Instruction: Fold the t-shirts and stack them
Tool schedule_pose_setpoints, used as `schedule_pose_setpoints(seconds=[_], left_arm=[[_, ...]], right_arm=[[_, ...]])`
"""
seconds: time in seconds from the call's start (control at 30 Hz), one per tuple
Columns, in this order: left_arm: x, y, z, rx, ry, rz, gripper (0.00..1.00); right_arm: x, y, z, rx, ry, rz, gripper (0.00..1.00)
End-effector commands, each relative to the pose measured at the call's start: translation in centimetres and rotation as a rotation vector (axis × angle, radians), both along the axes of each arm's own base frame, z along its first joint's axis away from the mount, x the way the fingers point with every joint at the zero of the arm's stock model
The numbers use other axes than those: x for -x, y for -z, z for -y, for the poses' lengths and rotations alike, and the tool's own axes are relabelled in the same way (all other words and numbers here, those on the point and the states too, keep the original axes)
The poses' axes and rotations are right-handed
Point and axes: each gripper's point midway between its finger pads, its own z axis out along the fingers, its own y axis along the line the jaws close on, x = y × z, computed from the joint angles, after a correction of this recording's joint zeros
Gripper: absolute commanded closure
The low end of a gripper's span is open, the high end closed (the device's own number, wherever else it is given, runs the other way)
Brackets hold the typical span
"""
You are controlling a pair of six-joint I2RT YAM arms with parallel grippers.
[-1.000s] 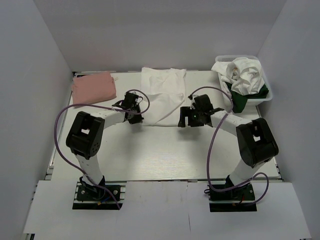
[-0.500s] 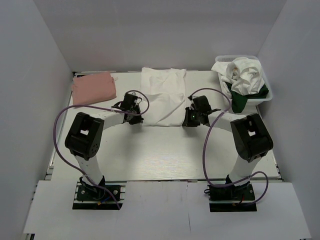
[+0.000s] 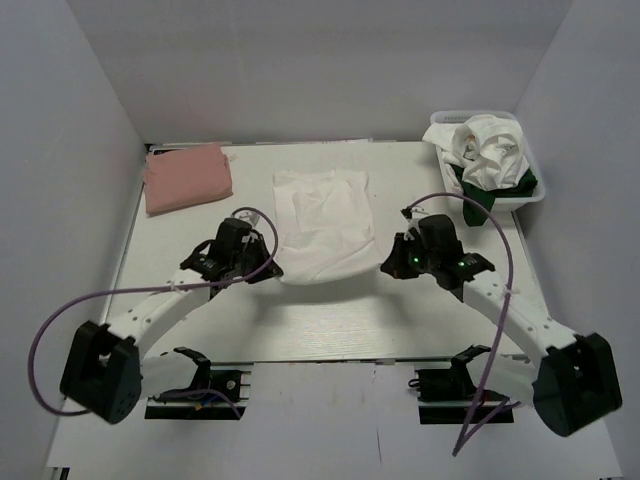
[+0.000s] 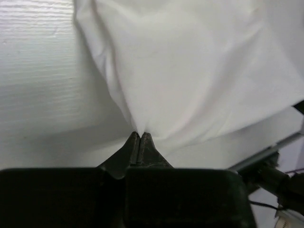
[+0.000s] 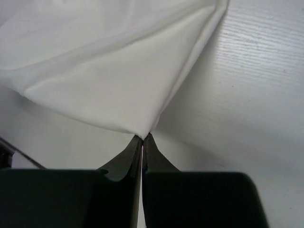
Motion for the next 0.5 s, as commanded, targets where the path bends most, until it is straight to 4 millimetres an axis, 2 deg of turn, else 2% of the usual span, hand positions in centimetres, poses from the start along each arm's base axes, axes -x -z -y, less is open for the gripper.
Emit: schedule_pose_setpoints(seconds=[0.0, 0.03, 0.13, 0.17, 0.2, 0.23, 0.3, 0.4, 0.43, 0.47], left_arm=[[2.5, -4.0, 1.5, 0.130, 0.074, 0.044, 1.00], [2.6, -5.4, 1.7, 0.152, 0.087, 0.066, 1.00], [2.4, -9.4, 2.0, 0.178, 0.101, 0.153, 1.00], [2.1, -10.4, 1.9, 0.180, 0.093, 0.176, 1.00], [1.3, -11.9, 1.7, 0.169, 0.076, 0.220, 1.00], [0.9, -12.6, 1.5, 0.159, 0.067, 0.246, 1.00], [-0.3, -14.1, 0.9, 0.142, 0.020, 0.298, 1.00], [-2.4, -14.5, 0.7, 0.093, -0.025, 0.312, 1.00], [-3.0, -14.6, 0.7, 0.084, -0.036, 0.315, 1.00], [-3.8, -15.5, 0.7, 0.075, -0.054, 0.328, 1.00]], right_arm=[[3.7, -1.1, -0.1, -0.048, -0.057, -0.056, 1.00], [4.0, -2.3, -0.7, -0.081, -0.082, -0.030, 1.00], [3.1, -5.6, -1.0, -0.109, -0.077, 0.062, 1.00], [2.1, -8.2, -1.3, -0.131, -0.071, 0.120, 1.00], [1.7, -9.2, -1.2, -0.132, -0.051, 0.146, 1.00], [1.1, -10.5, -1.2, -0.143, -0.031, 0.175, 1.00], [-0.3, -11.8, -0.6, -0.143, 0.036, 0.229, 1.00], [-1.9, -13.3, -0.5, -0.153, 0.095, 0.260, 1.00], [-2.7, -13.0, -0.1, -0.143, 0.120, 0.249, 1.00], [-2.9, -12.9, -0.7, -0.139, 0.116, 0.240, 1.00]])
